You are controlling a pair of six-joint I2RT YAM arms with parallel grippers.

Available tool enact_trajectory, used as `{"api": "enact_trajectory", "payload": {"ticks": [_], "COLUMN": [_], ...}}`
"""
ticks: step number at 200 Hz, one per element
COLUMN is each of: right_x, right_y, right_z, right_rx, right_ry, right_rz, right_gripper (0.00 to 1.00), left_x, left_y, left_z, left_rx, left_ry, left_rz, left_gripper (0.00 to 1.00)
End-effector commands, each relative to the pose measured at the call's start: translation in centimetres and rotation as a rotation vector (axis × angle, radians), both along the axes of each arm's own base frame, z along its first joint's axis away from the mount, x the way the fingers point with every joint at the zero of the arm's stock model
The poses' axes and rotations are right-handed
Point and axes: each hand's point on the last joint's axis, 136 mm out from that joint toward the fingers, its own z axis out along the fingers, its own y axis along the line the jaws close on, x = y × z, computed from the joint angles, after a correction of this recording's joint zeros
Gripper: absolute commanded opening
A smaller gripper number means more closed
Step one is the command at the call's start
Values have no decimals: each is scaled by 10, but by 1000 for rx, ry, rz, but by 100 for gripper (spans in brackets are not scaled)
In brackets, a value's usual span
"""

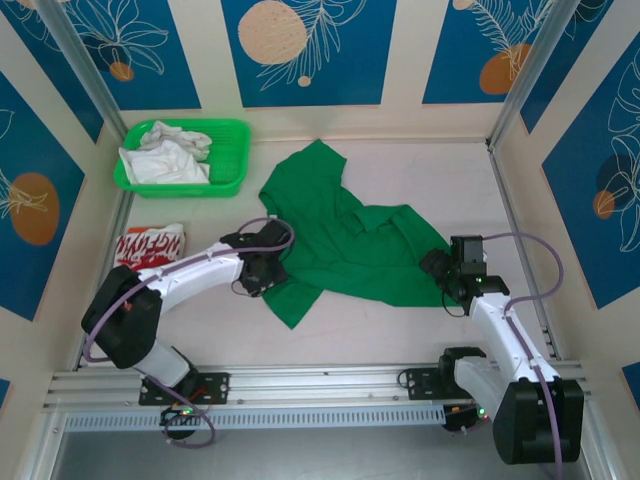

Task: Fold and stack the t-shirts

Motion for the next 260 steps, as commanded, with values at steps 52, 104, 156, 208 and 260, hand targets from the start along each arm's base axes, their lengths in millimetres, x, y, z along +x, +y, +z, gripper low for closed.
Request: {"api": "enact_trajectory", "payload": {"ticks": [52, 104, 156, 208, 260], "right_x": [4, 7, 9, 3, -24], "right_y": [1, 2, 0, -4, -16], "right_z": [9, 10, 13, 11, -7], "right_rx": [-7, -4, -5, -8, 57], "right_ry": [-27, -34, -37, -10, 48], "right_rz": [14, 17, 16, -6, -95], "right_gripper": [78, 78, 78, 78, 74], "left_x": [-20, -26, -26, -14, -2], "left_y": [-11, -5, 2, 24, 58], "left_z": [-37, -54, -59, -39, -33], "left_rx": [-34, -6, 3, 57, 70], "left_ry": [148, 194, 189, 108, 66], "left_rz": [57, 79, 81, 98, 161], "left_gripper": [41, 31, 0, 0, 0]}}
